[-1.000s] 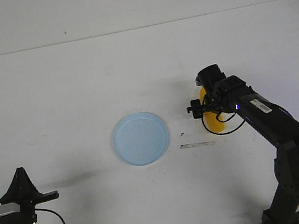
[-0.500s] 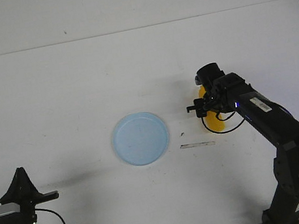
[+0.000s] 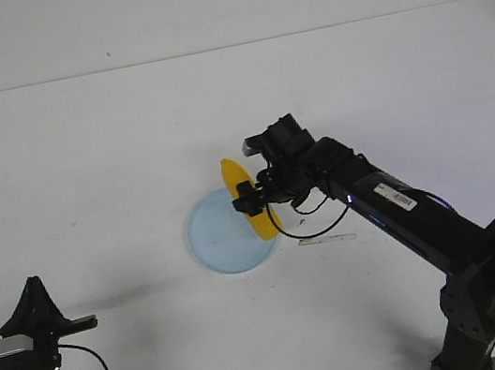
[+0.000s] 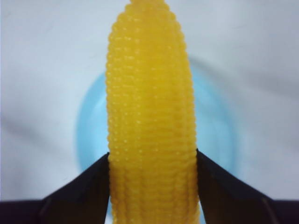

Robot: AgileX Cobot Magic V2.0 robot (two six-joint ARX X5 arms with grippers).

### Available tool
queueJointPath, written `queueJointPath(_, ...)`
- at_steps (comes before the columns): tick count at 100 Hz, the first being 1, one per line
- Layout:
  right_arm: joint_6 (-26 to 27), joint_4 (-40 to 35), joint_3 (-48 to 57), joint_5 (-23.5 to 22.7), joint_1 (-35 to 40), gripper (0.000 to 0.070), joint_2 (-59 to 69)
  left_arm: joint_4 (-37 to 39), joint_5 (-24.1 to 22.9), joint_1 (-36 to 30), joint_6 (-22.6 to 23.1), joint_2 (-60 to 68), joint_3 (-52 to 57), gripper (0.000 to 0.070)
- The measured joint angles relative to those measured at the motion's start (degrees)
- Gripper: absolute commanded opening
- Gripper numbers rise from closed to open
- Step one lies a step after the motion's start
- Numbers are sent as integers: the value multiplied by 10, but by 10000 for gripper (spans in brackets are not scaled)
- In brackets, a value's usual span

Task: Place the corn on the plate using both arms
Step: 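Carry the corn with the right gripper over the blue plate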

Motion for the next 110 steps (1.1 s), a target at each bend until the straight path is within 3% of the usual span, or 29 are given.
queueJointPath(17,24,14,0,-3,44,257,32,0,0,0,0,0,0,3)
queueJointPath(46,38,25,-1,19,54,297,70,0,0,0,0,0,0,3)
queueJointPath(66,40,24,-1,39,60,436,78,0,0,0,0,0,0,3)
queueJointPath(110,37,54,-1,48,60,435,77,0,0,0,0,0,0,3)
